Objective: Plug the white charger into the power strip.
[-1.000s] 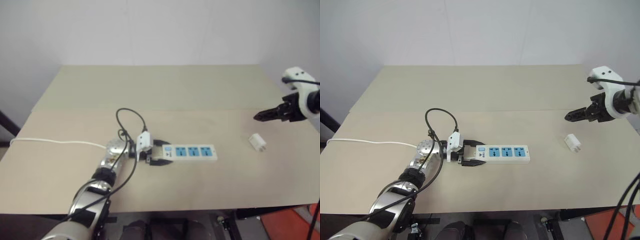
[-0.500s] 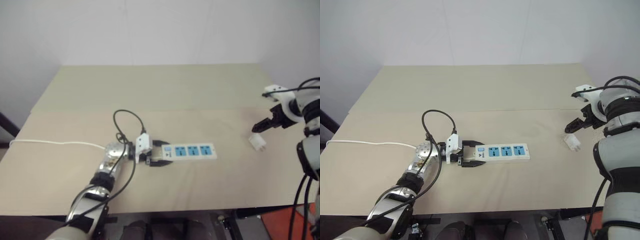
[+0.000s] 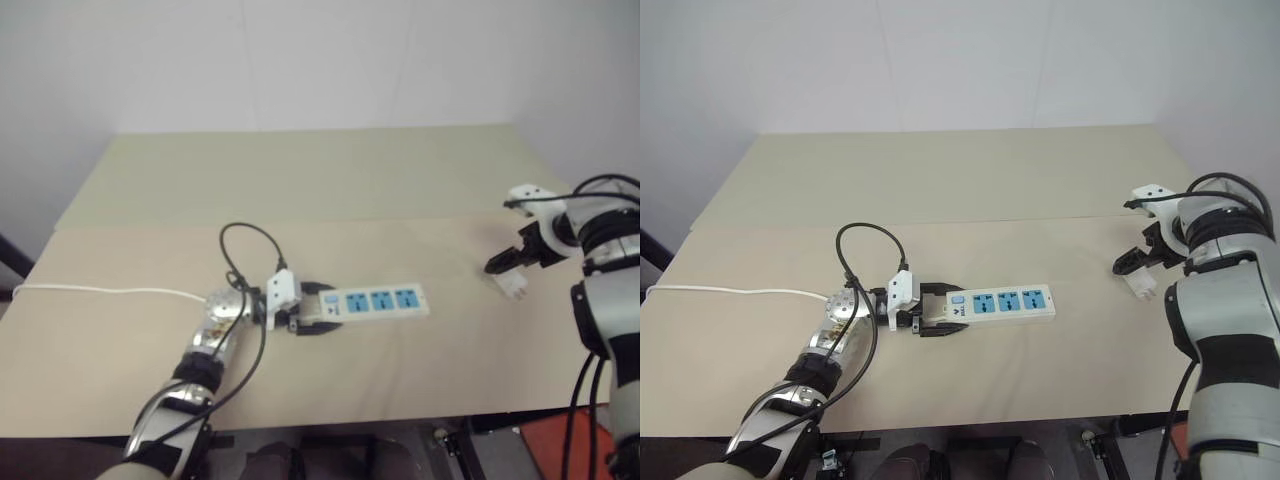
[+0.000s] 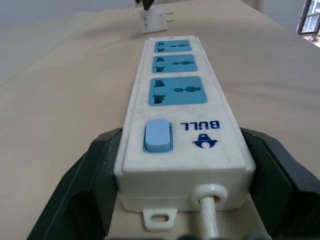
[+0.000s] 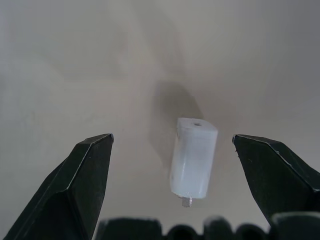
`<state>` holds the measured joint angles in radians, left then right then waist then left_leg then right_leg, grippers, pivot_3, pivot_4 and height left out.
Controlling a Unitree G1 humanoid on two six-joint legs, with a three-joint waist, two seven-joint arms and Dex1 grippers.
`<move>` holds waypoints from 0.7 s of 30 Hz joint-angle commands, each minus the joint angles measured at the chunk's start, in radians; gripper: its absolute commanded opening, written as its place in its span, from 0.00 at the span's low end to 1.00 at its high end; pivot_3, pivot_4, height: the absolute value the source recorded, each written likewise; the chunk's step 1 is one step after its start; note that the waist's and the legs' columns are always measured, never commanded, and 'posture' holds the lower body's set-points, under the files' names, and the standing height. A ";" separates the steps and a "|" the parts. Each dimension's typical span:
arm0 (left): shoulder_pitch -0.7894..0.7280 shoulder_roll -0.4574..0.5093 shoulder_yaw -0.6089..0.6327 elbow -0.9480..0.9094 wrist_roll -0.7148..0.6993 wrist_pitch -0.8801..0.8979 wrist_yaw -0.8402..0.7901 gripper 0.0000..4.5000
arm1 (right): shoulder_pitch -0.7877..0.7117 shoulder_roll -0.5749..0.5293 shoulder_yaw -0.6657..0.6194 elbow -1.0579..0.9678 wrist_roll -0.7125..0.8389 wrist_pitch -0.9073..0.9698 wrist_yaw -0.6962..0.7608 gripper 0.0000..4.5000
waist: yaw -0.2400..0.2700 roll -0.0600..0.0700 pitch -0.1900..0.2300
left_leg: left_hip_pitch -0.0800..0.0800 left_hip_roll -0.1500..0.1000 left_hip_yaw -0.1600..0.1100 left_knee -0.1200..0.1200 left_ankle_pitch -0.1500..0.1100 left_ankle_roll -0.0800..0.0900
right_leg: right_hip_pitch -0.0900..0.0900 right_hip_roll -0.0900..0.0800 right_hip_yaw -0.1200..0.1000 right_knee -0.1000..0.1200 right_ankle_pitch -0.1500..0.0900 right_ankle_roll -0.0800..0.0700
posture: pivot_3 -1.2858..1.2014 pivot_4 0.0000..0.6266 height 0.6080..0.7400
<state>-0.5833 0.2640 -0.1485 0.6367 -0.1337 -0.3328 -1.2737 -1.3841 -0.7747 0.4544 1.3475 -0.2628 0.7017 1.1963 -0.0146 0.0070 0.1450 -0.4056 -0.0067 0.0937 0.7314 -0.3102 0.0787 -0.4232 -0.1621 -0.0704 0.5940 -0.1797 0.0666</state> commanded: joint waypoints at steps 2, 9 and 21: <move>0.047 0.014 -0.044 -0.001 0.026 0.036 -0.007 0.72 | 0.007 -0.006 -0.042 -0.002 -0.020 -0.020 -0.030 1.00 | -0.003 0.000 0.000 | 0.001 0.000 0.000 0.000 0.000 -0.001 | 0.000 0.001 0.000 0.000 0.000 0.000 | 0.52 0.24 1.00; 0.055 0.021 -0.048 -0.022 0.021 0.051 0.000 0.72 | 0.025 0.013 -0.079 -0.002 -0.028 -0.016 -0.049 1.00 | -0.008 0.000 0.000 | 0.002 0.002 0.001 -0.001 0.002 -0.003 | 0.000 0.003 0.000 0.000 0.000 0.000 | 0.52 0.24 1.00; 0.052 0.027 -0.049 -0.024 0.019 0.057 0.005 0.72 | 0.058 0.041 -0.113 -0.001 -0.049 -0.016 -0.059 0.71 | -0.009 0.000 0.000 | 0.002 0.002 0.002 -0.001 0.002 -0.003 | 0.001 0.003 0.000 0.000 0.000 0.000 | 0.52 0.24 1.00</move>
<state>-0.5584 0.2834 -0.1529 0.5932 -0.1467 -0.2955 -1.2586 -1.3208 -0.7269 0.3511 1.3542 -0.3002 0.6938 1.1388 -0.0235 0.0075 0.1449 -0.4033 -0.0043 0.0954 0.7305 -0.3084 0.0760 -0.4224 -0.1593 -0.0701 0.5944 -0.1798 0.0664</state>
